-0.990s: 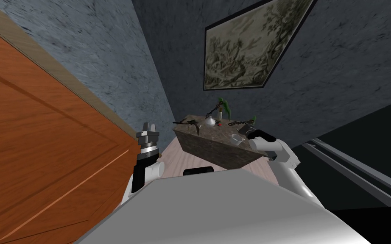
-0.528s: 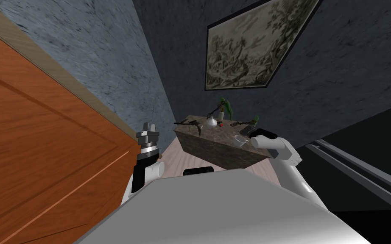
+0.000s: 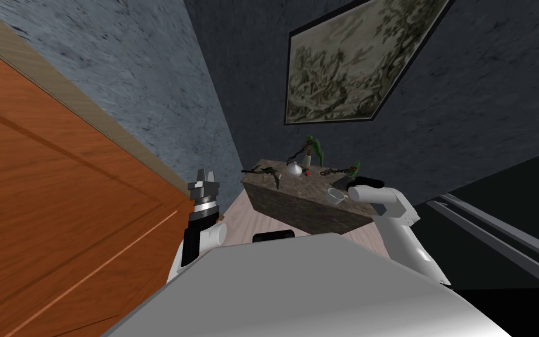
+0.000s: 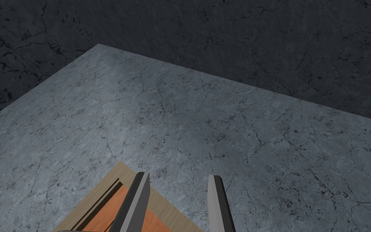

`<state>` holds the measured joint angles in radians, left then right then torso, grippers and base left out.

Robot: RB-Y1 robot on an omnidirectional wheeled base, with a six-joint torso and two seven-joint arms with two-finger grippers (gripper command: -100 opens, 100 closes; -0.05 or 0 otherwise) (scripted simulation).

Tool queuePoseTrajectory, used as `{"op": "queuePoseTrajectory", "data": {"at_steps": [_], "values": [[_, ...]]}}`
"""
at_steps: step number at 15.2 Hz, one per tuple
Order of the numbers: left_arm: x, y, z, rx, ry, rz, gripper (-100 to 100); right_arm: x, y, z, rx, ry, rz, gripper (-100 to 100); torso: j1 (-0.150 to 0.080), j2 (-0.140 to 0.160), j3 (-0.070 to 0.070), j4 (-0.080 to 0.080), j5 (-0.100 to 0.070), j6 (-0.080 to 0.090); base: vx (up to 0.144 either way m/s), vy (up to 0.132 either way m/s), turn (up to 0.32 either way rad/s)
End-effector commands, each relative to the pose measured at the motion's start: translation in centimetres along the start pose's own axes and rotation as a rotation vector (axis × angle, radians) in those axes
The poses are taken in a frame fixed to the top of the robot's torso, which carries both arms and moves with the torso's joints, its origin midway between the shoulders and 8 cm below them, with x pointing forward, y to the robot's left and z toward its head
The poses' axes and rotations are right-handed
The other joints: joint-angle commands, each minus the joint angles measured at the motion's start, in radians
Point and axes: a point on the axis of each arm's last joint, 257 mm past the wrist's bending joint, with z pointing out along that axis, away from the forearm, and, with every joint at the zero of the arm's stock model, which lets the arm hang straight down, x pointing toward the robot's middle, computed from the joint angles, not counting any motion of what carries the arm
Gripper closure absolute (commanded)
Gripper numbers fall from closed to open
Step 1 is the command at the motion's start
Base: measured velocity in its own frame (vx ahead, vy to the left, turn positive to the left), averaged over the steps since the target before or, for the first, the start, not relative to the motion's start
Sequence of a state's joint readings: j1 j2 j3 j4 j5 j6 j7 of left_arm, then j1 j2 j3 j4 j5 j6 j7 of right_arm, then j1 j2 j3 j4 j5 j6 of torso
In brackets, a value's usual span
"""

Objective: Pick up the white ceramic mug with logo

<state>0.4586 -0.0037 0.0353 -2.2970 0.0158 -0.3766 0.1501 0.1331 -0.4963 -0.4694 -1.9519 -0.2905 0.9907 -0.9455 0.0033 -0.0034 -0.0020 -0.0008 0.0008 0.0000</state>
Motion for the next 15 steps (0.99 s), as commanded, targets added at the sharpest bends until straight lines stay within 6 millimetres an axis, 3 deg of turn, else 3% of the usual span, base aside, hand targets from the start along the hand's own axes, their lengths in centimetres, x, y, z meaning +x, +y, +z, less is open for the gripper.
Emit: {"op": "queuePoseTrajectory", "data": {"at_steps": [1,15], "values": [[0.0,0.0,0.0,0.000,0.000,0.000,0,-0.7,-0.4,0.1,0.021,-0.030,0.011,-100,0.000,0.000,0.000,0.000,0.000,0.000,0.027,0.025,-0.001],[0.0,0.0,0.0,0.000,0.000,0.000,0,-5.8,-1.4,-0.2,0.143,-0.251,0.263,-100,-0.001,0.001,0.000,0.000,0.000,0.000,0.038,0.038,-0.005]]}}
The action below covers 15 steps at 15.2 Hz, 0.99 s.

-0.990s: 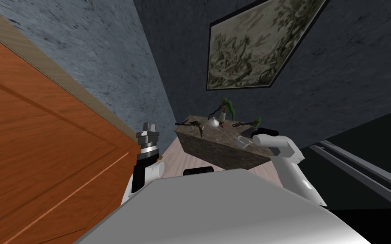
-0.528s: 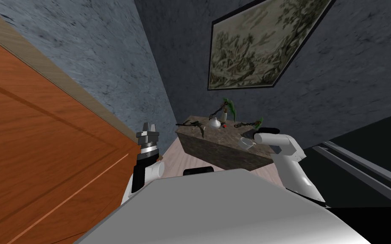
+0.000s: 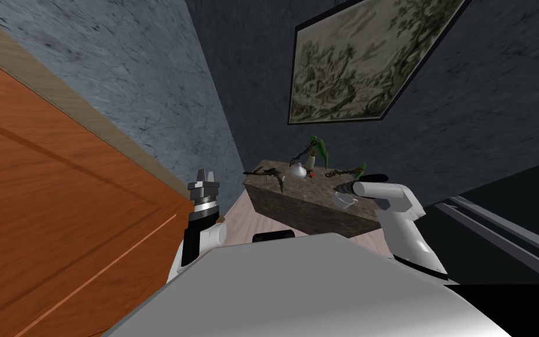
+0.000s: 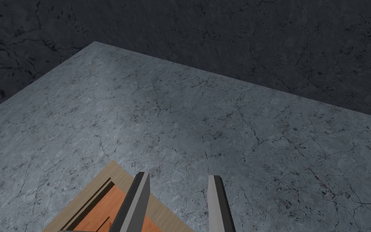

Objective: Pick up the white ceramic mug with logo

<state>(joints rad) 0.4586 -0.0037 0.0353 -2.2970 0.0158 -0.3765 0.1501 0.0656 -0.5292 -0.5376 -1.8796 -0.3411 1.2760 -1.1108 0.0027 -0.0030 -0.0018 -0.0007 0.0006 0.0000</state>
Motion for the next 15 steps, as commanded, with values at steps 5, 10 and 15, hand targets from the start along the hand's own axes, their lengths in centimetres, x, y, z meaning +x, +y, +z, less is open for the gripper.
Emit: {"op": "queuePoseTrajectory", "data": {"at_steps": [5,10,15], "values": [[0.0,0.0,0.0,0.000,0.000,0.000,0,-2.2,-0.5,-0.1,0.047,-0.093,0.081,-100,0.000,0.000,0.000,0.000,0.000,0.000,0.040,0.037,-0.008],[0.0,0.0,0.0,0.000,0.000,0.000,0,-4.3,-0.9,-0.4,0.095,-0.190,0.190,-100,-0.001,0.000,0.000,0.000,0.000,0.000,0.037,0.028,-0.011],[0.0,0.0,0.0,0.000,0.000,0.000,0,-6.2,-1.4,-0.8,0.137,-0.279,0.283,-100,-0.001,0.000,0.000,0.000,0.000,0.000,0.035,0.024,-0.010]]}}
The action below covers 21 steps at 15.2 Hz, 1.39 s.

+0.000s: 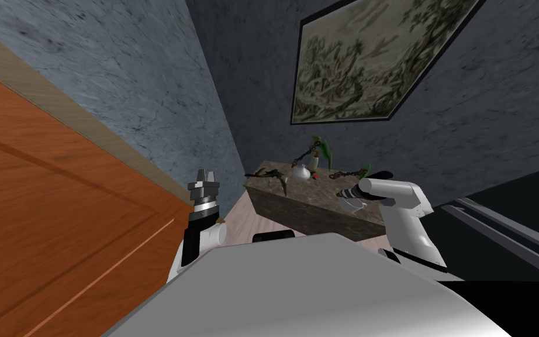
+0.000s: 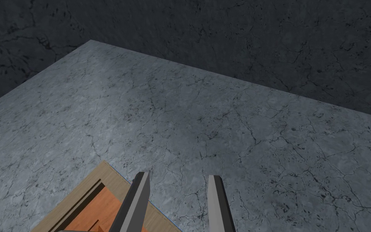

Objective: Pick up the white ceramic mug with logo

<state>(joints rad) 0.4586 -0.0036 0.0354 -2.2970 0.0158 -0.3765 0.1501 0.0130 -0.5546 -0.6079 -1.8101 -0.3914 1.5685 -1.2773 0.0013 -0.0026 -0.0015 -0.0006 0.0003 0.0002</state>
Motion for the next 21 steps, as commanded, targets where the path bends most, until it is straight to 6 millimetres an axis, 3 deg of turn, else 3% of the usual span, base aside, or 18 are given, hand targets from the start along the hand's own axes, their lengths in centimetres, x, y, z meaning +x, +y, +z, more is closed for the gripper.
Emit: {"op": "queuePoseTrajectory", "data": {"at_steps": [1,12,15,20,21], "values": [[0.0,0.0,0.0,0.000,0.000,0.000,0,-1.1,-0.2,0.1,0.019,-0.045,0.035,-100,0.000,0.000,0.000,0.000,0.000,0.000,0.039,0.019,-0.015],[0.0,0.0,0.0,0.000,0.000,0.000,0,-5.4,-1.2,-0.5,0.100,-0.237,0.208,-100,-0.001,0.000,0.000,0.000,0.000,0.000,0.039,0.011,-0.010],[0.0,0.0,0.0,0.000,0.000,0.000,0,-5.4,-1.2,-0.5,0.101,-0.237,0.208,-100,-0.002,0.000,0.000,0.000,0.000,0.000,0.033,-0.002,-0.006],[0.0,0.0,0.0,0.000,0.000,0.000,0,-6.1,-1.6,1.6,0.107,-0.236,0.202,-100,-0.001,0.001,0.001,0.000,0.000,0.000,0.016,0.004,-0.034],[0.0,0.0,0.0,0.000,0.000,0.000,0,-6.1,-1.5,1.2,0.107,-0.240,0.205,-100,-0.001,0.001,0.001,0.000,0.000,0.000,0.009,0.004,-0.012]]}}
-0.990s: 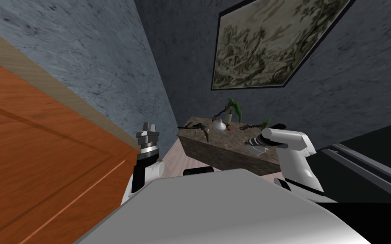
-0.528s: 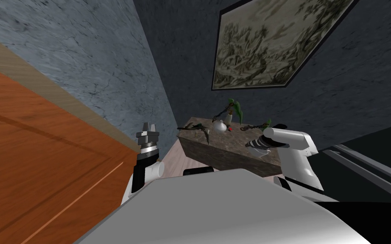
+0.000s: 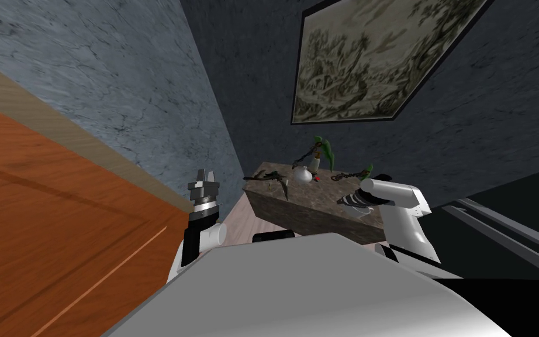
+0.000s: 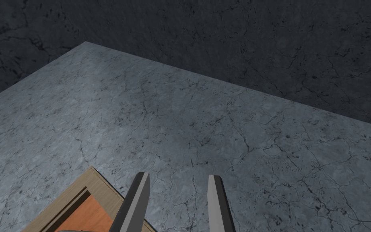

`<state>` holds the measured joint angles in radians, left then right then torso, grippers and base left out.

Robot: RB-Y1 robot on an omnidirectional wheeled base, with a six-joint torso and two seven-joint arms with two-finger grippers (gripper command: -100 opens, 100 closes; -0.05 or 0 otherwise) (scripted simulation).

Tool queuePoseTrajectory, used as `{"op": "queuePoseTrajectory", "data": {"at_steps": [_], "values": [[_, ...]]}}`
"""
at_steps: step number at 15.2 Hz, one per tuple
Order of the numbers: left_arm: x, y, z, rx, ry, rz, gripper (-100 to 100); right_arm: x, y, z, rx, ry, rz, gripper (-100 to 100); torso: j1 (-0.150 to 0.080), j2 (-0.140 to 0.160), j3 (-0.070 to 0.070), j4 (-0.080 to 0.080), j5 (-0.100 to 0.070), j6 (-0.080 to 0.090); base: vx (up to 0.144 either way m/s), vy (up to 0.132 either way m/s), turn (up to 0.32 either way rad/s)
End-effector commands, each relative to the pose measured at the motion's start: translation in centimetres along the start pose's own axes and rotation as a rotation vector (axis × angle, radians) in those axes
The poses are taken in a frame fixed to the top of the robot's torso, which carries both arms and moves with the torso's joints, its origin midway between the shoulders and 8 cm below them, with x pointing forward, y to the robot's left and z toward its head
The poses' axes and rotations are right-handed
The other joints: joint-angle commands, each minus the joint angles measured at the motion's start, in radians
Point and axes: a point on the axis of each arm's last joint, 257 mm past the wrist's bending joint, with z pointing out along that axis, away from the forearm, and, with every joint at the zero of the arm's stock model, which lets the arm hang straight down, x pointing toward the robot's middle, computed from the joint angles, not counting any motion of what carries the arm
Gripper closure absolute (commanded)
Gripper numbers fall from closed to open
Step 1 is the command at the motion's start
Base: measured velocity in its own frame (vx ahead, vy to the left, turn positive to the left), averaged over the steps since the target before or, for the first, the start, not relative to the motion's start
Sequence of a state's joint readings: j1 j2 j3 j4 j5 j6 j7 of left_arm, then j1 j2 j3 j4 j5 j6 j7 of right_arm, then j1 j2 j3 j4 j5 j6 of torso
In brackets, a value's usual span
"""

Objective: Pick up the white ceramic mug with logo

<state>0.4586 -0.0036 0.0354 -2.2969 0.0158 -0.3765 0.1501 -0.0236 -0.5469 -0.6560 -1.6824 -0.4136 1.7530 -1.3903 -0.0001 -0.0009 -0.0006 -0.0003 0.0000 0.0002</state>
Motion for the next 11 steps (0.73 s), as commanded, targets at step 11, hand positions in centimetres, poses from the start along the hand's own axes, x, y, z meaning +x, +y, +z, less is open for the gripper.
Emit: {"op": "queuePoseTrajectory", "data": {"at_steps": [11], "values": [[0.0,0.0,0.0,0.000,0.000,0.000,0,0.3,0.0,-1.6,-0.003,-0.001,0.007,100,-0.001,0.002,0.001,0.000,0.000,0.000,-0.009,-0.003,0.017]]}}
